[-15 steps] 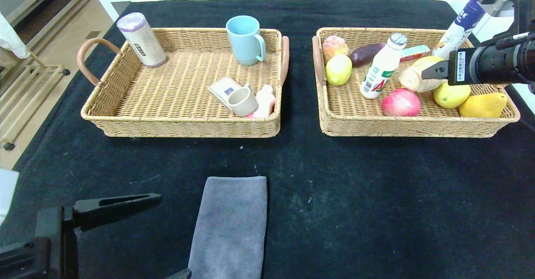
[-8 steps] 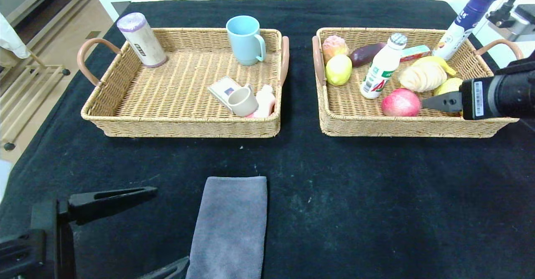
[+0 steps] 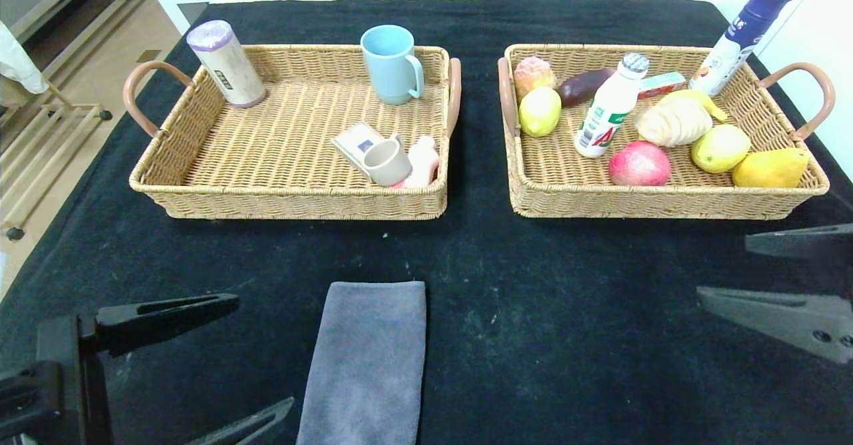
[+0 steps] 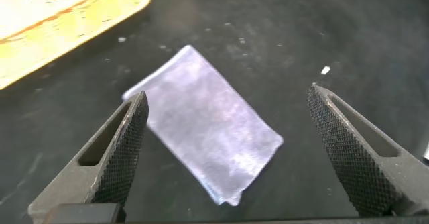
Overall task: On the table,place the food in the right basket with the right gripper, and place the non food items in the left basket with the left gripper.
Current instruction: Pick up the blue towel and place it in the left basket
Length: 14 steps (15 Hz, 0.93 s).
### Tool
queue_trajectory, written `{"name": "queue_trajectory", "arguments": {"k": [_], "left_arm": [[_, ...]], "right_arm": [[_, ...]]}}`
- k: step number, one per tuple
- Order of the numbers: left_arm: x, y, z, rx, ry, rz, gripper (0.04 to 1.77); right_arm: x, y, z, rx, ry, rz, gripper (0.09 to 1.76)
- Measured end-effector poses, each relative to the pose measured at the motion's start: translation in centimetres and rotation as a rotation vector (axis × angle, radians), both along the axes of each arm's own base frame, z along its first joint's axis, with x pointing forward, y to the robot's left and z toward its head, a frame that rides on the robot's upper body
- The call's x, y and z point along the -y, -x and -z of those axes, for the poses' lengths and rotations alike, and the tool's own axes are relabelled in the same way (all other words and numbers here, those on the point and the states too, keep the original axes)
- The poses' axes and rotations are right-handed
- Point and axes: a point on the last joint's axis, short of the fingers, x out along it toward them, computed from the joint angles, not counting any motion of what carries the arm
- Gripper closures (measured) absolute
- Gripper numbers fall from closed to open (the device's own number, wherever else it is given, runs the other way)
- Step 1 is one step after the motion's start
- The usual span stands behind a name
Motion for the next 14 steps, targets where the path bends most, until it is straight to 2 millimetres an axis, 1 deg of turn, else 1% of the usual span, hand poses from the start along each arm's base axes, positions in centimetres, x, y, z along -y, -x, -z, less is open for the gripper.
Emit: {"name": "queue_trajectory", "arguments": {"k": [2,5,9,14], "left_arm": [[-0.2,0.1,0.0,0.006,-0.006,-0.054,0.09],[-0.3,-0.2,-0.1,-0.002,-0.024,-0.121,0.09],[-0.4,-0.3,0.1,-0.065,-0.069,-0.147,0.09],[-0.3,-1.1,-0.3,-0.076,-0.080,-0.199,0.09]], "right_arm": [[0.2,1.1,1.1,0.054,-0.025,-0.094,0.15],[0.6,2.1,2.5,0.103,-0.051,-0.170,0.15],[0.7,2.5,3.6,0.148,-0.061,-0.184,0.15],[0.9,2.4,4.6,0.173,-0.070,-0.167,0.15]]}}
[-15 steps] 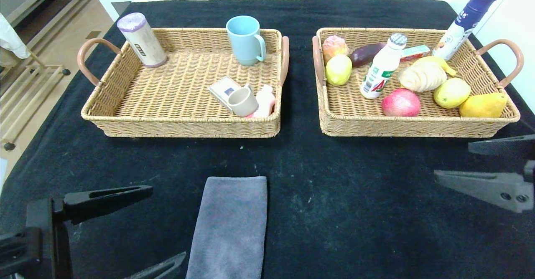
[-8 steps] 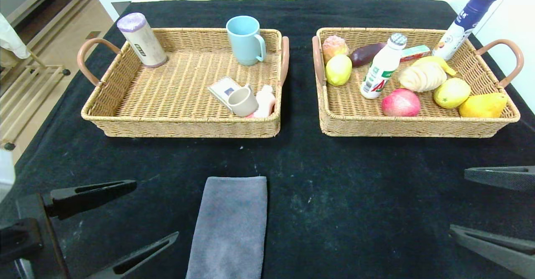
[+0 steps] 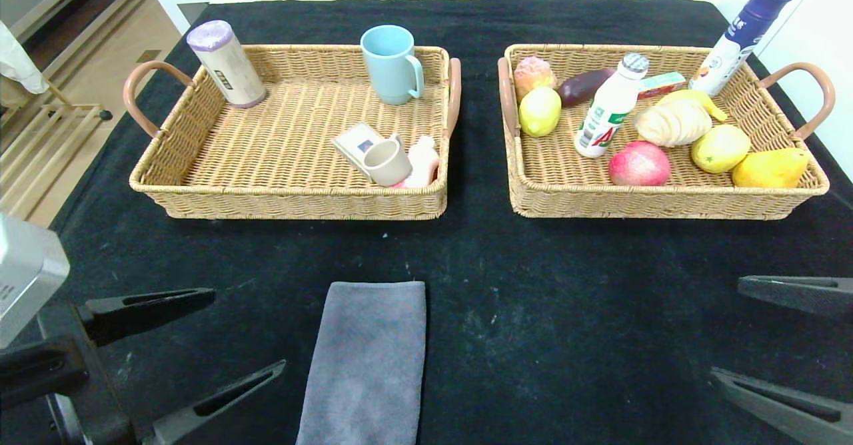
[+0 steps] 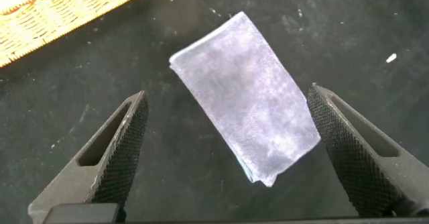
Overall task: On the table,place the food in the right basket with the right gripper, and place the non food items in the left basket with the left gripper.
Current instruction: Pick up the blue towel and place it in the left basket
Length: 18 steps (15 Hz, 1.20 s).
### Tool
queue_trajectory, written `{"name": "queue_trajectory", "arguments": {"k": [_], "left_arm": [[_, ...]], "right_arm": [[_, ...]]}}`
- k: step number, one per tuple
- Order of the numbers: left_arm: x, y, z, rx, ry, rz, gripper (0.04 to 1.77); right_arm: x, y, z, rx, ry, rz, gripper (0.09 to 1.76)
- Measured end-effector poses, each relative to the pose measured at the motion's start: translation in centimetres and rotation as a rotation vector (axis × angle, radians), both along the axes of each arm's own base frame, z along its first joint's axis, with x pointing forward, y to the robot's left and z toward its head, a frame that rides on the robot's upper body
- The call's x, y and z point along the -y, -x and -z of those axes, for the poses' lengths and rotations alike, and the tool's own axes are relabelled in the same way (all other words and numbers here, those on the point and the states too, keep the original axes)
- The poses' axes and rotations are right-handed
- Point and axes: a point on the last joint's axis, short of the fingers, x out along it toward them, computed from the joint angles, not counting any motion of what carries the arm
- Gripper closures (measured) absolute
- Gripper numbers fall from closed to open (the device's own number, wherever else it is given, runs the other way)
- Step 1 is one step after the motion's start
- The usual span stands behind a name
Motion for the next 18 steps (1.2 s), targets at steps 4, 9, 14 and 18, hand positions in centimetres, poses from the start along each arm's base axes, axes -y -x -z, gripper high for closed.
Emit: {"name": "queue_trajectory", "arguments": {"k": [4,9,14,18], "left_arm": [[0.8,-0.4,-1.2,-0.098,0.039,-0.074,0.09],[4.0,-2.5,-3.2,-0.215,0.080,-0.193,0.09],[7.9,-4.5,-1.6,-0.404,-0.011,-0.279,0.09],[9.3,-5.2,-0.7,-0.560,-0.084,-0.418,0.09]], "right_arm": [[0.0,0.0,0.8,-0.015,0.007,0.004,0.15],[0.0,-0.1,1.1,-0.028,0.010,0.008,0.15],[0.0,-0.7,1.5,-0.019,0.006,0.030,0.15],[0.0,-1.2,2.2,-0.025,0.008,0.041,0.15]]}}
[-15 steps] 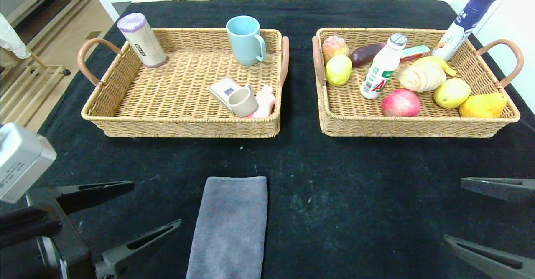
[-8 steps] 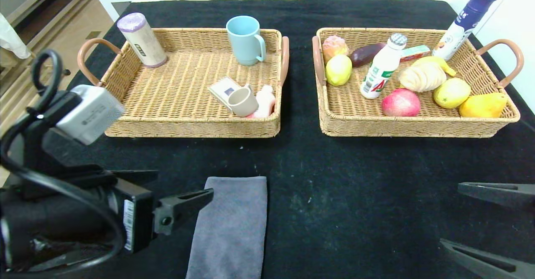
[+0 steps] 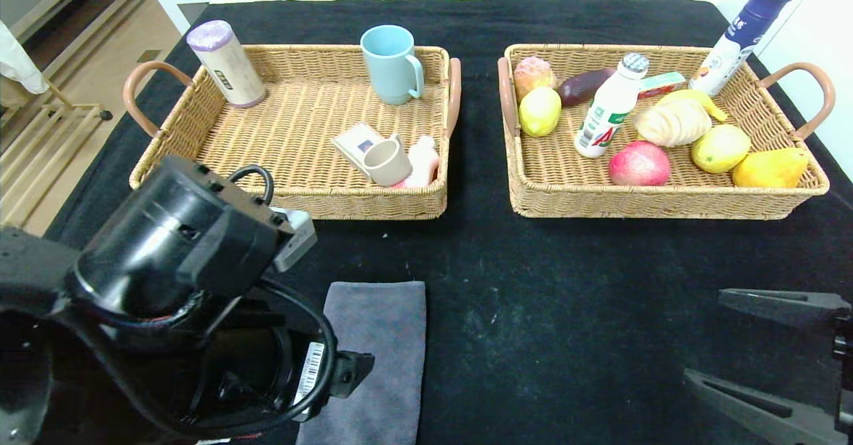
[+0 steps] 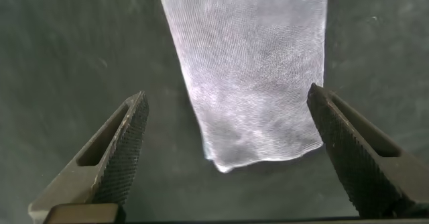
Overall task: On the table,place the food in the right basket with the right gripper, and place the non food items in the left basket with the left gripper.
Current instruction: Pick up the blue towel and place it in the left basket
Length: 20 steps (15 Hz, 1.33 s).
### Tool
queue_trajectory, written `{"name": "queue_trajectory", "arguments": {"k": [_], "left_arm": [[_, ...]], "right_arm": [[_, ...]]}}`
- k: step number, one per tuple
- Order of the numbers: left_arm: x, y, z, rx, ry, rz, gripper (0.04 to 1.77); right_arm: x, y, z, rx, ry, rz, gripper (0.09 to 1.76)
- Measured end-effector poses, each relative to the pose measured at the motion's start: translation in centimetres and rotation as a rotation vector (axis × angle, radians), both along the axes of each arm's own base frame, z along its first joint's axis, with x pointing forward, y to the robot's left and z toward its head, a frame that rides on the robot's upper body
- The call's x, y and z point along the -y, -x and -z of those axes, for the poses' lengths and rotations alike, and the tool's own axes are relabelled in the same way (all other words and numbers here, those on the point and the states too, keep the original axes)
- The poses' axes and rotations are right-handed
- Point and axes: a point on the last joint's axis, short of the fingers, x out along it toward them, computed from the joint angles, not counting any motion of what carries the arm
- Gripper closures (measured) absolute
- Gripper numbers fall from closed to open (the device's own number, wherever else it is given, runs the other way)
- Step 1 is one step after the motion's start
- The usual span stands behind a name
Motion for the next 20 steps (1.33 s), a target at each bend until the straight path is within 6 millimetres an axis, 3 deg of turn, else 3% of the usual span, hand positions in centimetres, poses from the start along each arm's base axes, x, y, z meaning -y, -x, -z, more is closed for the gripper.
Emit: {"name": "queue_trajectory", "arguments": {"k": [7,18,20], "left_arm": [[3.0,-1.7,1.3,-0.058,-0.039,-0.011,0.09],[4.5,-3.0,3.5,-0.090,-0.105,-0.045,0.10],[4.5,-3.0,3.6,-0.095,-0.111,-0.045,0.48]], "right_arm": [[0.0,-0.1,0.5,-0.017,0.009,0.002,0.15],[0.0,0.0,1.1,-0.036,0.019,-0.006,0.14],[-0.1,0.1,1.3,-0.039,0.020,-0.009,0.14]]}}
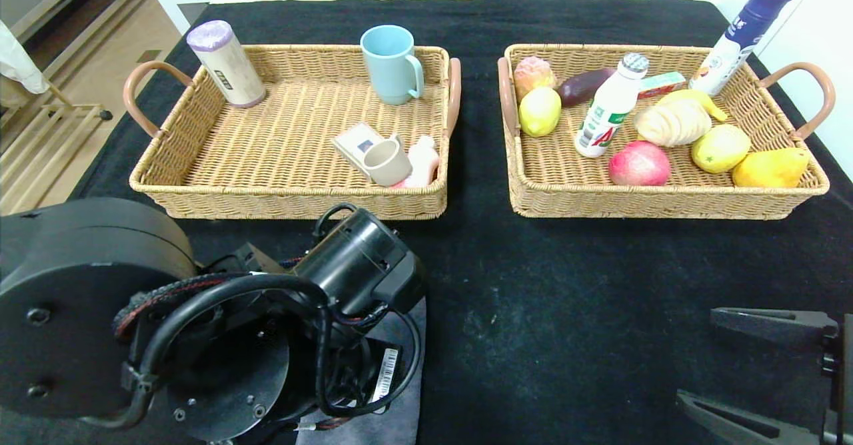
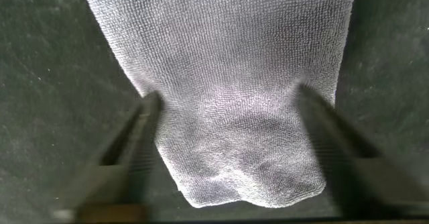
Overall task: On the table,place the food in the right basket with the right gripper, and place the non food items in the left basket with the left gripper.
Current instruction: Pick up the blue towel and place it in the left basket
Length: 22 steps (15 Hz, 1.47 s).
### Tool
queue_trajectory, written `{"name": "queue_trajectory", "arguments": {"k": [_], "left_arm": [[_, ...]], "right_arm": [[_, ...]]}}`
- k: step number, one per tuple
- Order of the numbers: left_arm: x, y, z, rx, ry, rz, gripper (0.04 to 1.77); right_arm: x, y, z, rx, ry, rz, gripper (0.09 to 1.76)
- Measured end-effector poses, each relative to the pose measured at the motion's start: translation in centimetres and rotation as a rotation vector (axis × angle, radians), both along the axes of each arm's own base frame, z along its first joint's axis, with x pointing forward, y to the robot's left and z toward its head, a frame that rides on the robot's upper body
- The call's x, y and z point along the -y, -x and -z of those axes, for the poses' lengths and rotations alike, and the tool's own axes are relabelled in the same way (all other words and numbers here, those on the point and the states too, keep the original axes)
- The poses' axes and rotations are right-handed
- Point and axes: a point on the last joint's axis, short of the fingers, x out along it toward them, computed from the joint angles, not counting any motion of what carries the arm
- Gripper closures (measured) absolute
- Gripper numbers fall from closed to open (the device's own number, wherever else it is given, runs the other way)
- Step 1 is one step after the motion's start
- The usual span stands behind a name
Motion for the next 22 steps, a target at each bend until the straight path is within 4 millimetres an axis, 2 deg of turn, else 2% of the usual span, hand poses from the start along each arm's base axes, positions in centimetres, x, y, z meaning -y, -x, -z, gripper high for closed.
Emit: {"name": "queue_trajectory", "arguments": {"k": [5,6,16,19,22], "left_arm": [[0.2,0.1,0.2,-0.005,-0.008,0.009,1.09],[0.2,0.1,0.3,-0.007,-0.011,0.010,1.72],[0.2,0.4,0.3,-0.012,-0.015,0.017,1.69],[-0.5,1.1,-1.0,0.020,0.022,0.021,1.69],[-2.4,2.5,-3.8,0.087,0.111,0.024,1.69]], "right_arm": [[0.0,0.1,0.1,-0.002,0.001,-0.002,0.14],[0.0,0.1,0.2,-0.002,0.002,-0.004,0.14],[0.0,0.1,0.4,-0.008,0.006,-0.005,0.14],[0.0,0.1,0.4,-0.010,0.006,-0.006,0.14],[0.0,0.2,0.6,-0.013,0.011,-0.013,0.14]]}}
